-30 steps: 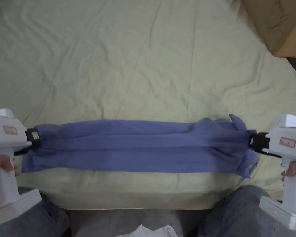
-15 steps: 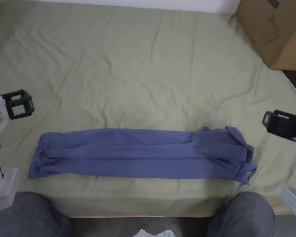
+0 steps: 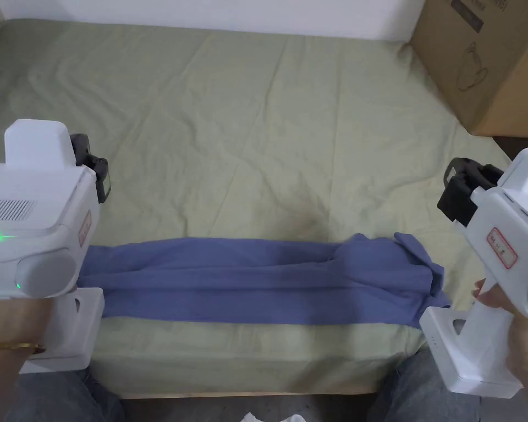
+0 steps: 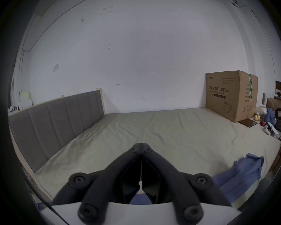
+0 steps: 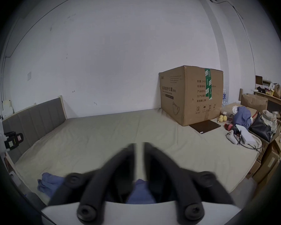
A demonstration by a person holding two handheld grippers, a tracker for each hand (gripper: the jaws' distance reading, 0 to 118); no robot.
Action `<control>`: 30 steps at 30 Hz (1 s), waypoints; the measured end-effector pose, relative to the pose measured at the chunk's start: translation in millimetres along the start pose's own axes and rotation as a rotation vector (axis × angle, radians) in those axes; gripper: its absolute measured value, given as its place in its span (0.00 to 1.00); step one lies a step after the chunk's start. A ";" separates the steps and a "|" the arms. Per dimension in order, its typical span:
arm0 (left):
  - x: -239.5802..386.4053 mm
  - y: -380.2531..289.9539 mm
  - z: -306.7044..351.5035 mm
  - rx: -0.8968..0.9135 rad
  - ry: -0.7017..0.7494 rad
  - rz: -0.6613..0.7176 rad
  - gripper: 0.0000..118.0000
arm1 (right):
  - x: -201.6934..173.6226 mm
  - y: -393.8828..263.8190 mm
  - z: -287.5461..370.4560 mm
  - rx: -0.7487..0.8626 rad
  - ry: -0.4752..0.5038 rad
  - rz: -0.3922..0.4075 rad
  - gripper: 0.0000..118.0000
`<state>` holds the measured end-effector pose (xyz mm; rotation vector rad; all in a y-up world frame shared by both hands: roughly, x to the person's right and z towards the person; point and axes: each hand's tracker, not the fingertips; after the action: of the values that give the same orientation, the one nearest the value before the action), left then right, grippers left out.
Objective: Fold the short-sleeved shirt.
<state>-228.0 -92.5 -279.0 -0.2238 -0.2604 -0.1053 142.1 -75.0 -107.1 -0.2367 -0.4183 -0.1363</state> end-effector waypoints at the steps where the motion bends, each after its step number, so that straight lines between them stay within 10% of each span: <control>1: -0.2 -0.3 0.9 -0.006 -0.014 0.006 0.00 | -0.5 -1.4 0.0 -0.001 0.002 -0.001 0.02; 10: -19.5 -2.4 -8.7 -0.071 -0.037 0.090 0.00 | -5.6 -4.9 -4.1 -0.042 0.020 0.015 0.00; 12: -33.9 -0.9 -16.5 -0.128 -0.054 0.135 0.18 | -5.9 -3.5 -4.4 -0.044 0.023 0.022 0.00; 15: -67.0 -3.2 -36.4 -0.259 -0.091 0.269 0.79 | -3.2 -3.6 -8.4 -0.049 0.020 0.030 0.00; 17: -91.9 -12.2 -52.4 -0.364 -0.152 0.379 1.00 | -2.5 -4.8 -10.7 -0.053 0.015 0.036 0.00; 30: -166.9 -130.8 -109.4 -0.832 -0.390 0.807 1.00 | -12.3 -15.3 -30.8 -0.135 -0.014 0.070 0.00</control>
<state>-379.0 -232.4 -399.6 -1.1636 -0.4866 0.6523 140.1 -96.6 -136.4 -0.3847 -0.4142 -0.0942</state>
